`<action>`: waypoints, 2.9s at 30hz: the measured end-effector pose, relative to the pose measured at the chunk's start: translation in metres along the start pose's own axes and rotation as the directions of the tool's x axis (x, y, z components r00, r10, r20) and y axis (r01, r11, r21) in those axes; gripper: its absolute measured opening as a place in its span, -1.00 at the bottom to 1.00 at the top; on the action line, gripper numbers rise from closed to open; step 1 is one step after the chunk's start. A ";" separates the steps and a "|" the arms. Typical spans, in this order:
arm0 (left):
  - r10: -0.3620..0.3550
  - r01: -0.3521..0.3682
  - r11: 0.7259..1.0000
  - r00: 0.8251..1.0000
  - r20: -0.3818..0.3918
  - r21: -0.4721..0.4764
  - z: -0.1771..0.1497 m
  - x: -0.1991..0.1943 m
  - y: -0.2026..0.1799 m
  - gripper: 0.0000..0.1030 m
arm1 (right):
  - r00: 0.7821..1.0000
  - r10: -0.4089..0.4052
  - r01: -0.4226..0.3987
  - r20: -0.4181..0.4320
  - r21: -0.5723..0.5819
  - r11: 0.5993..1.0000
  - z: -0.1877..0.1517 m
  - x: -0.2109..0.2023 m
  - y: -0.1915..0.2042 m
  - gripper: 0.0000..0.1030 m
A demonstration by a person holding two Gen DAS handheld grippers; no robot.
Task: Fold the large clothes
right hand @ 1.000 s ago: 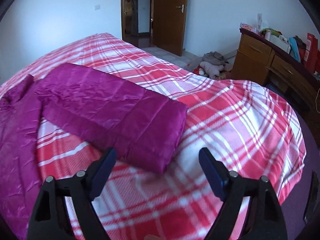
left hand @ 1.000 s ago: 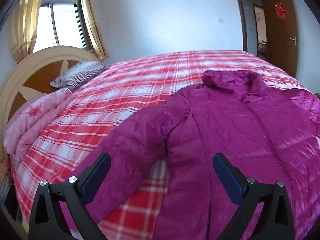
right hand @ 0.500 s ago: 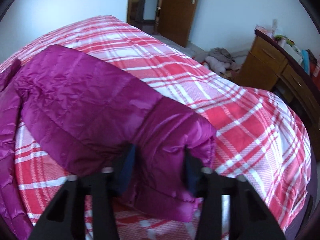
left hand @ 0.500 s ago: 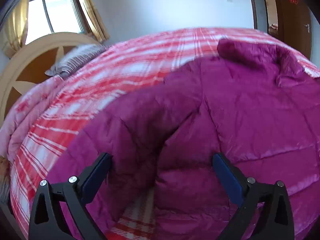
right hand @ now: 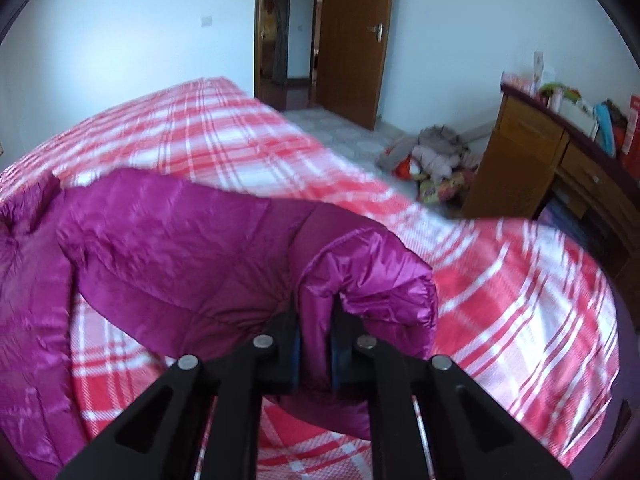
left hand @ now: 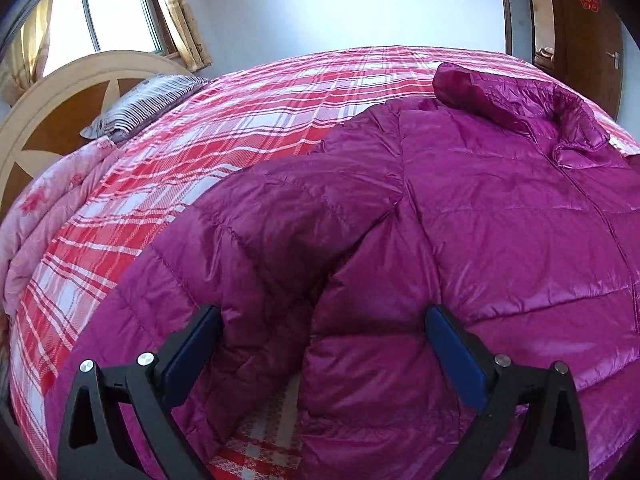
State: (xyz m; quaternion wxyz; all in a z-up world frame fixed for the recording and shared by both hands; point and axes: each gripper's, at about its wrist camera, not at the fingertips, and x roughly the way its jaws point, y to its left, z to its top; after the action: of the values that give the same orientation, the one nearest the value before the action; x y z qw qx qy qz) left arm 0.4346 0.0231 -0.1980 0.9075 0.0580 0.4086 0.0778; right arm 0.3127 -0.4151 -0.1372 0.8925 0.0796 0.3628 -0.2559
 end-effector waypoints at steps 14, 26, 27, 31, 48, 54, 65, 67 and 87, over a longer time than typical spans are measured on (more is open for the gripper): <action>-0.052 0.051 0.998 0.999 -0.007 -0.047 -0.002 0.002 0.007 0.98 | 0.952 0.092 -0.019 0.293 -0.241 0.970 0.076 -0.100 0.099 -0.80; -0.094 0.093 0.992 0.995 -0.013 -0.084 -0.003 0.004 0.014 0.98 | 0.898 0.283 -0.038 0.338 -0.578 0.815 0.051 -0.140 0.262 -0.79; -0.096 0.095 0.992 0.995 -0.013 -0.086 -0.003 0.004 0.014 0.98 | 0.897 0.298 -0.043 0.327 -0.605 0.795 0.044 -0.137 0.278 -0.79; -0.105 0.103 0.990 0.994 -0.013 -0.094 -0.003 0.005 0.016 0.98 | 0.904 0.345 -0.091 0.253 -0.673 0.734 0.024 -0.119 0.336 -0.79; -0.098 0.097 0.991 0.995 -0.006 -0.097 -0.004 0.005 0.014 0.98 | 0.908 0.416 -0.331 -0.048 -0.693 0.641 -0.064 -0.031 0.445 -0.63; -0.103 0.102 0.988 0.995 -0.005 -0.114 -0.003 0.005 0.018 0.98 | 0.821 0.559 -0.488 -0.114 -0.648 0.585 -0.062 -0.053 0.422 0.29; -0.047 0.084 0.975 0.983 0.178 -0.204 0.031 -0.081 0.041 0.98 | 0.738 0.669 -0.585 0.090 -0.407 0.701 0.019 -0.086 0.246 0.53; -0.089 0.130 0.976 0.971 0.223 -0.173 0.044 -0.096 0.023 0.98 | 0.803 0.580 -0.513 0.136 -0.337 0.790 0.033 -0.071 0.218 0.43; -0.106 0.106 0.994 0.994 0.001 -0.019 0.039 0.018 -0.070 0.98 | 0.917 0.365 -0.392 -0.163 -0.191 0.900 0.018 0.096 0.225 -0.82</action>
State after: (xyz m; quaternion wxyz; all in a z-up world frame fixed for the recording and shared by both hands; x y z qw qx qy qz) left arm 0.4825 -0.0435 -0.1974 0.9110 0.0275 0.4101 0.0336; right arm 0.4975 -0.2668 -0.2000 0.9044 0.0649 0.4205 -0.0302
